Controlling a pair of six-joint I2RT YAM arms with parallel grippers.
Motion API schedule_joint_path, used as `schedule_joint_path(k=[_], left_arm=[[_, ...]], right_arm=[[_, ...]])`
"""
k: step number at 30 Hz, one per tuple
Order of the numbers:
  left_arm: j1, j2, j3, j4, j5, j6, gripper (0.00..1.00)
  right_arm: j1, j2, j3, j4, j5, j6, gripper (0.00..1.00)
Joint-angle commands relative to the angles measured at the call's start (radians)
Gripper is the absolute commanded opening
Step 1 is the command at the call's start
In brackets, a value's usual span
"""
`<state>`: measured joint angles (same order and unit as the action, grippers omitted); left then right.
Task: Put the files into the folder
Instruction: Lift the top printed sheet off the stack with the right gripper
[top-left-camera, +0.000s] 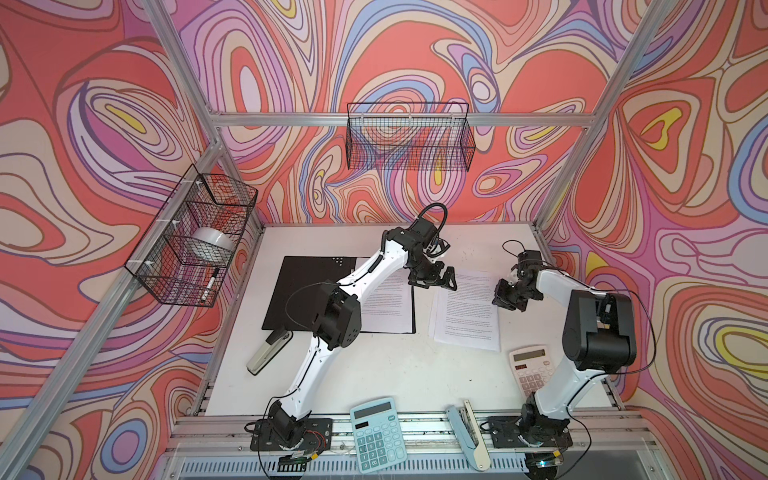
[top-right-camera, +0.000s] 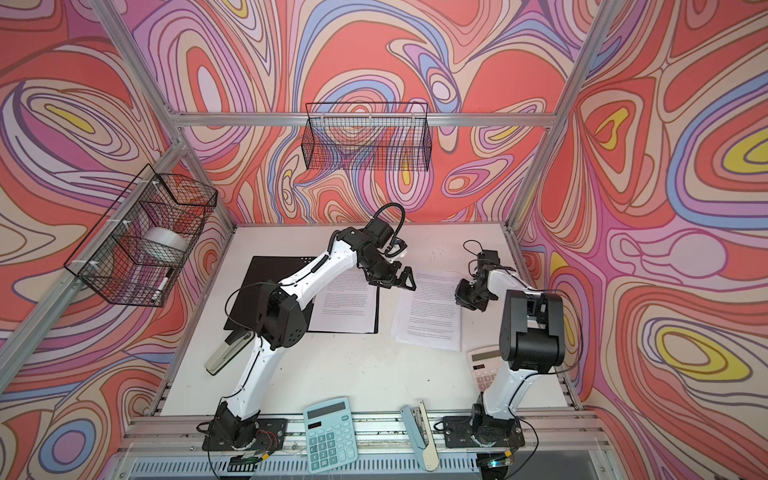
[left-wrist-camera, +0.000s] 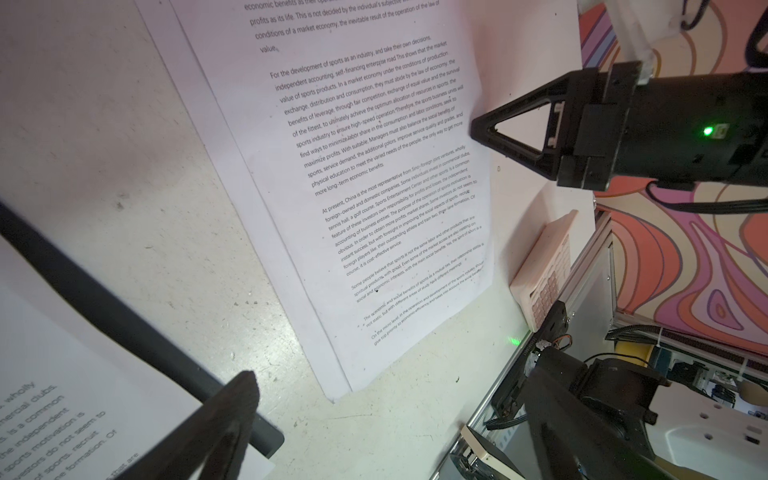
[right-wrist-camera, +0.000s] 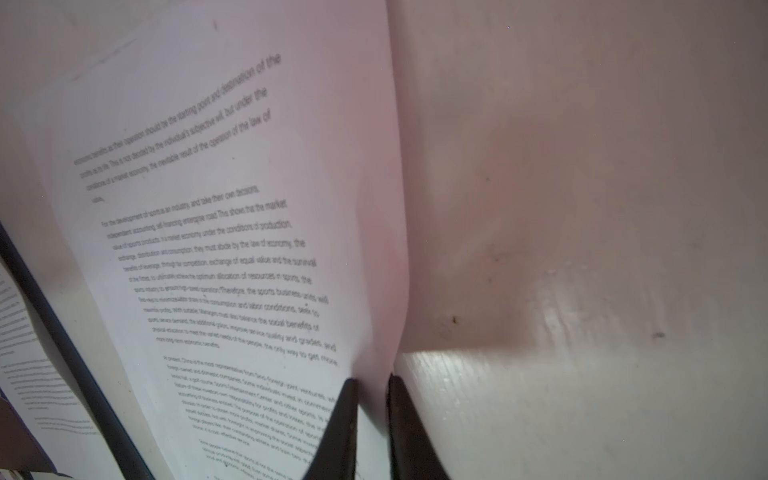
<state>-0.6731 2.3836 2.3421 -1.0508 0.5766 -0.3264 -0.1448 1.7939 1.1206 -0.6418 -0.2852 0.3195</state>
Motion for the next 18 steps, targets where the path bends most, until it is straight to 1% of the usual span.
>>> schedule_joint_path(k=[1,3,11,18], left_arm=[[0.004,-0.011,-0.011,-0.005,0.014,-0.007,1.00],[0.005,-0.010,-0.011,-0.002,0.017,-0.010,1.00],[0.004,-0.017,-0.010,-0.006,0.013,-0.005,1.00],[0.006,-0.043,0.022,-0.025,-0.023,0.017,1.00]], right_arm=[[-0.001,0.007,-0.010,0.006,0.018,-0.005,0.16],[-0.001,0.007,-0.008,0.004,0.018,-0.007,0.15],[-0.001,-0.017,0.006,-0.022,0.050,-0.014,0.00],[-0.001,-0.096,0.038,-0.065,0.046,-0.013,0.00]])
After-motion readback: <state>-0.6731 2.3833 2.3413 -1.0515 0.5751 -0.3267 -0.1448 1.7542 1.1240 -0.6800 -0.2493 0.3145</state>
